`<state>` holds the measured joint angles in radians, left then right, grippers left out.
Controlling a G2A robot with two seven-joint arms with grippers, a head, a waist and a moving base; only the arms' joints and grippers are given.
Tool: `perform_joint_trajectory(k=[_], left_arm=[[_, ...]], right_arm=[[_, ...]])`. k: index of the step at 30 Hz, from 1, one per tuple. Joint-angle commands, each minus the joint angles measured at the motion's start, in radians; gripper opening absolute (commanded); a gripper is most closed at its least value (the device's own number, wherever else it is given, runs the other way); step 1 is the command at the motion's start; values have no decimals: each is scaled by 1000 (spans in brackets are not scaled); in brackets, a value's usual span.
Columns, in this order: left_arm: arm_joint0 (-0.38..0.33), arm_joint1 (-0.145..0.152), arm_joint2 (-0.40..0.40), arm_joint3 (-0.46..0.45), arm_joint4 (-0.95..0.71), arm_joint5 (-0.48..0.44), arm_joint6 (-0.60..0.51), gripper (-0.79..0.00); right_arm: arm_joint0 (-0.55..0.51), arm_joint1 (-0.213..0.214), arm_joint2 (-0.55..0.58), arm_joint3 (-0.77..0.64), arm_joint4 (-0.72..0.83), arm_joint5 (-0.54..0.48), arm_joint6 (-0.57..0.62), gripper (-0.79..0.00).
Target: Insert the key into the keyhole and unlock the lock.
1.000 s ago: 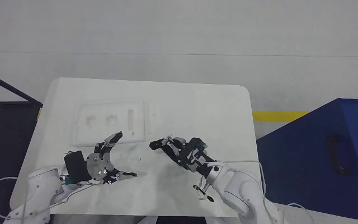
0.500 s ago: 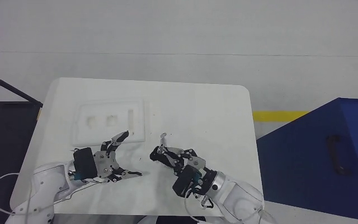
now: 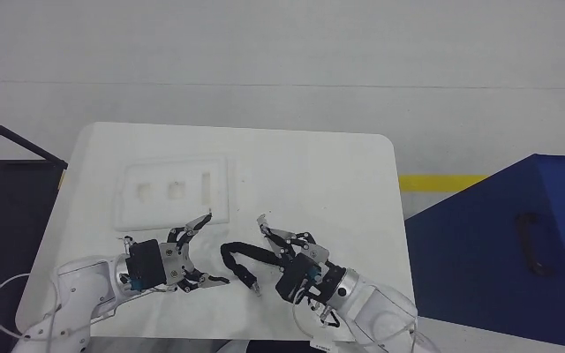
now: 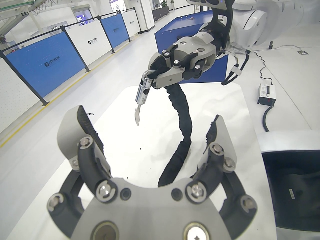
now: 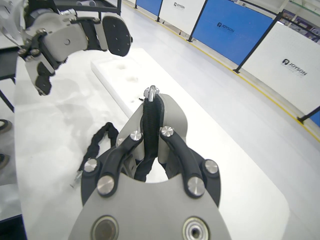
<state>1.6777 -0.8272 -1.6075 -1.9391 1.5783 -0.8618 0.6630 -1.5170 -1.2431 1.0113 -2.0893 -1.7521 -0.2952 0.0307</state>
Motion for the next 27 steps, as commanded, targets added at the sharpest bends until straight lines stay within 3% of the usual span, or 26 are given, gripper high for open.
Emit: perform_joint_trajectory(k=[1, 6, 8, 13, 17, 18, 19, 20, 27], left_arm=[[0, 0, 0, 0, 0, 0, 0, 0], [0, 0, 0, 0, 0, 0, 0, 0], [0, 0, 0, 0, 0, 0, 0, 0], [0, 0, 0, 0, 0, 0, 0, 0], [0, 0, 0, 0, 0, 0, 0, 0], [0, 0, 0, 0, 0, 0, 0, 0], [0, 0, 0, 0, 0, 0, 0, 0], [0, 0, 0, 0, 0, 0, 0, 0], [0, 0, 0, 0, 0, 0, 0, 0]], right_arm=[[-16, 0, 8, -11, 35, 15, -6, -785], [-17, 4, 32, 25, 24, 1, 77, -785], [8, 9, 16, 49, -106, -40, 146, -785], [29, 11, -96, 62, -496, -13, 235, -785], [32, 7, -172, 85, -637, -17, 256, -785], [31, 6, -181, 91, -650, -23, 274, -730], [33, 4, -186, 95, -654, -32, 291, -336], [34, 2, -187, 95, -645, -32, 302, 0], [-3, -12, -140, 31, -428, 10, 358, 0]])
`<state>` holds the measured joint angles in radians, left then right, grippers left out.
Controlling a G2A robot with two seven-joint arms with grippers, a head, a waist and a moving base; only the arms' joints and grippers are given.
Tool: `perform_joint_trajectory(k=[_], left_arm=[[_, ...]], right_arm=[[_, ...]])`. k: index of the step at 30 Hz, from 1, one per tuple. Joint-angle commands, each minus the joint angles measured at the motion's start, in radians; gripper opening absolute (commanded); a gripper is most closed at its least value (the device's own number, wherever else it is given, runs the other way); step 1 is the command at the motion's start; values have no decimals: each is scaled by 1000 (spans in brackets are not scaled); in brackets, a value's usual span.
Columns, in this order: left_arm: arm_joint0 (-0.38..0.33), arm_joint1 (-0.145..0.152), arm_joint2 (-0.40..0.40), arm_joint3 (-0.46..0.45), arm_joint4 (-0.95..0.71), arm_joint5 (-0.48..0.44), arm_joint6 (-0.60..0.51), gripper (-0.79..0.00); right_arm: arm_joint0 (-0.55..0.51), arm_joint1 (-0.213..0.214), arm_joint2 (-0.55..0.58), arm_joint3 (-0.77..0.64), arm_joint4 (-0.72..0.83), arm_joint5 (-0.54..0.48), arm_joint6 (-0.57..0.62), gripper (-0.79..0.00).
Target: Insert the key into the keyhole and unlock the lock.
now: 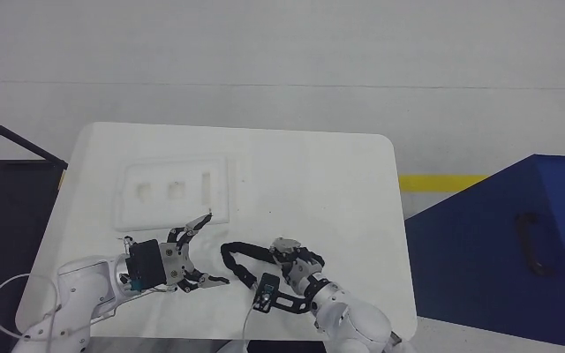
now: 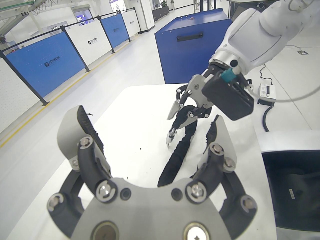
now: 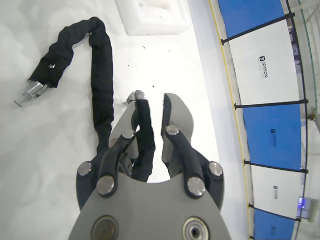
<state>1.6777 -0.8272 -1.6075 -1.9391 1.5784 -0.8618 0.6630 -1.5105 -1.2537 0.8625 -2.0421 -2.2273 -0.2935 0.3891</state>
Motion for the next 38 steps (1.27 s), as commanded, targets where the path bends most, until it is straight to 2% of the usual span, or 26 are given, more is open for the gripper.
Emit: perform_joint_trajectory(k=[1, 4, 9, 13, 38], left_arm=[[0, 0, 0, 0, 0, 0, 0, 0], [0, 0, 0, 0, 0, 0, 0, 0], [0, 0, 0, 0, 0, 0, 0, 0], [0, 0, 0, 0, 0, 0, 0, 0], [0, 0, 0, 0, 0, 0, 0, -1]], right_arm=[[-21, -2, 22, -32, 103, 15, -7, 0], [-52, -3, 83, -87, 266, 51, -25, 0], [-123, -2, 231, -181, 679, 95, -155, 0], [-184, 3, 325, -227, 840, 122, -237, 0], [-203, 5, 343, -255, 838, 131, -235, 0]])
